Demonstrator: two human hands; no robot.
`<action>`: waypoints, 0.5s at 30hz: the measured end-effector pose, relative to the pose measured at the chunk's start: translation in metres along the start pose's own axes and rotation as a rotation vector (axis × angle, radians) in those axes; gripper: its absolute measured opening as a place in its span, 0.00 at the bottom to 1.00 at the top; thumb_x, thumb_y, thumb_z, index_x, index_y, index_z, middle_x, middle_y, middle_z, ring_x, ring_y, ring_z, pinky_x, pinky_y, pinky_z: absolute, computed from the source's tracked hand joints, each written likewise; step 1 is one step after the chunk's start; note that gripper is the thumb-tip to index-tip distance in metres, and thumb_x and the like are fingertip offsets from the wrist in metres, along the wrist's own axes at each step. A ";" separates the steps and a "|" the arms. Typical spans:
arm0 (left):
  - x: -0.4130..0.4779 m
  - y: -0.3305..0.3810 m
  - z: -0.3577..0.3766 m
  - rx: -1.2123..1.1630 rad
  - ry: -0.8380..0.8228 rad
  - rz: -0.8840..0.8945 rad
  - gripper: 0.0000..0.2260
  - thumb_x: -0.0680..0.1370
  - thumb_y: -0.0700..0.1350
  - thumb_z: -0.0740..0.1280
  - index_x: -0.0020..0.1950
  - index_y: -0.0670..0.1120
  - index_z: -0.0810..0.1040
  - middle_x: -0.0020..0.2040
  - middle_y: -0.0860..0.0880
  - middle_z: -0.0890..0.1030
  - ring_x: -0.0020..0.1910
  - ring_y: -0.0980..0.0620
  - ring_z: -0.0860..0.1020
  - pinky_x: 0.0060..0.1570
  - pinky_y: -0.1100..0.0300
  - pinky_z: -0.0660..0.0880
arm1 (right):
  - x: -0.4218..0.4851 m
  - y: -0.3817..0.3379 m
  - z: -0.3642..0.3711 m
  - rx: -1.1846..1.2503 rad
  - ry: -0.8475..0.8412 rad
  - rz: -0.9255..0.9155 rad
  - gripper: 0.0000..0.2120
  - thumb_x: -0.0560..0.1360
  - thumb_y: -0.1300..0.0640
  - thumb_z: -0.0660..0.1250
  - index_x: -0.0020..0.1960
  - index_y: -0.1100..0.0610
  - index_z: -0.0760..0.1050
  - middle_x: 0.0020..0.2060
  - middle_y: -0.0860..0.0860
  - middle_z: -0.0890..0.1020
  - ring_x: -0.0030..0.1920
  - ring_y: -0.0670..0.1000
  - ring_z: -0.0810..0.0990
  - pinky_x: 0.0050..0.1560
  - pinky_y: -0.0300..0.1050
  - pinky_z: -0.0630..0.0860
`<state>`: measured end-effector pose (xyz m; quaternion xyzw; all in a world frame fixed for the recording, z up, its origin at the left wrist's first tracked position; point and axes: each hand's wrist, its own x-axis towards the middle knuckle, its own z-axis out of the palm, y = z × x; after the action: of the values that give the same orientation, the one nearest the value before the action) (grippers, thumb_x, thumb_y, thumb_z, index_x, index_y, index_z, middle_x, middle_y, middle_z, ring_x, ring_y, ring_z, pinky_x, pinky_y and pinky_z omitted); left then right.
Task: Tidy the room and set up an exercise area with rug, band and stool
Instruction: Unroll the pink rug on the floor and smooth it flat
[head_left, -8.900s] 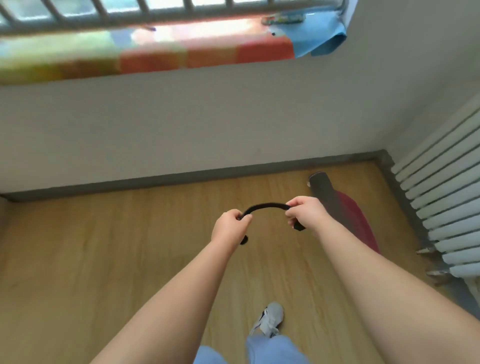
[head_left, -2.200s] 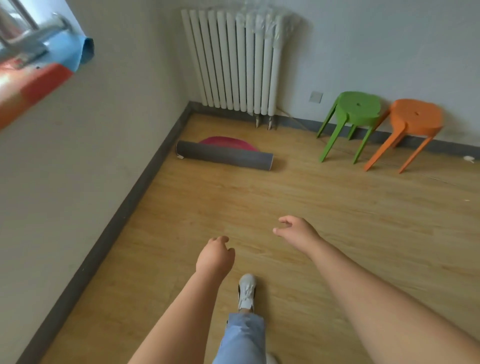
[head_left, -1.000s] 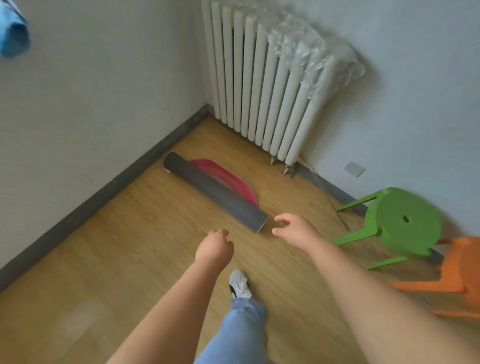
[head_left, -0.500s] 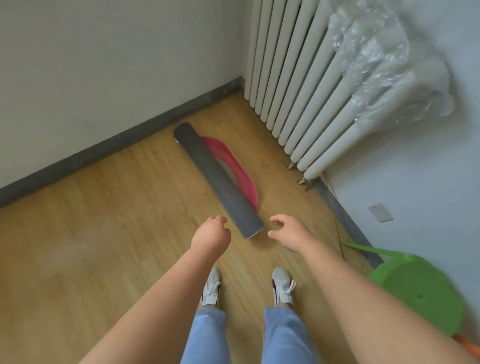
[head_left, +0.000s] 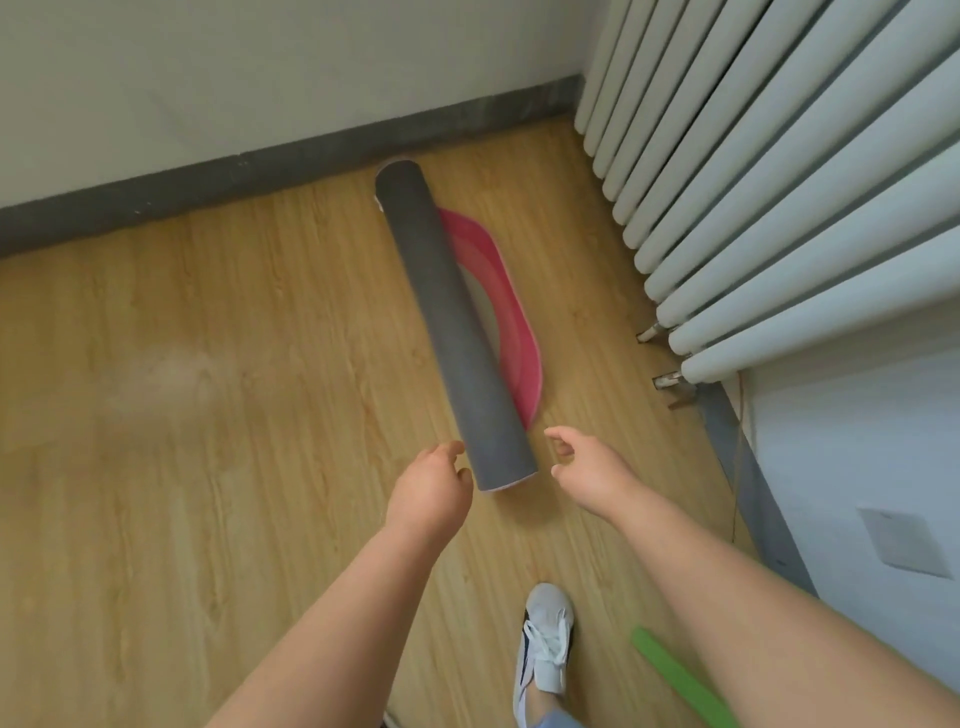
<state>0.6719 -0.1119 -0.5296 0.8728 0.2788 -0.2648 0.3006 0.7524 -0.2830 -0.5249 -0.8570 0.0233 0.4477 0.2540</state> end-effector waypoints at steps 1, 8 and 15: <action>0.015 -0.007 0.013 -0.013 0.008 0.000 0.19 0.81 0.46 0.57 0.73 0.51 0.67 0.68 0.50 0.73 0.63 0.49 0.75 0.57 0.57 0.72 | 0.020 0.006 0.008 -0.001 0.006 0.001 0.27 0.77 0.62 0.60 0.74 0.47 0.63 0.69 0.47 0.72 0.61 0.49 0.76 0.48 0.41 0.72; 0.122 -0.069 0.111 -0.005 0.056 0.111 0.19 0.81 0.45 0.57 0.72 0.51 0.67 0.67 0.50 0.73 0.60 0.48 0.76 0.53 0.57 0.73 | 0.159 0.048 0.083 -0.009 0.068 -0.077 0.28 0.76 0.59 0.65 0.74 0.48 0.64 0.66 0.50 0.74 0.60 0.51 0.76 0.50 0.41 0.69; 0.220 -0.103 0.162 -0.025 0.112 0.256 0.19 0.80 0.46 0.59 0.72 0.50 0.67 0.70 0.50 0.69 0.58 0.45 0.78 0.55 0.56 0.73 | 0.280 0.062 0.119 -0.068 0.180 -0.193 0.26 0.77 0.60 0.64 0.74 0.54 0.65 0.68 0.55 0.73 0.67 0.53 0.73 0.65 0.44 0.69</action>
<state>0.7128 -0.0806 -0.8171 0.9107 0.1851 -0.1716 0.3268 0.8134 -0.2298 -0.8247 -0.9001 -0.0518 0.3430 0.2636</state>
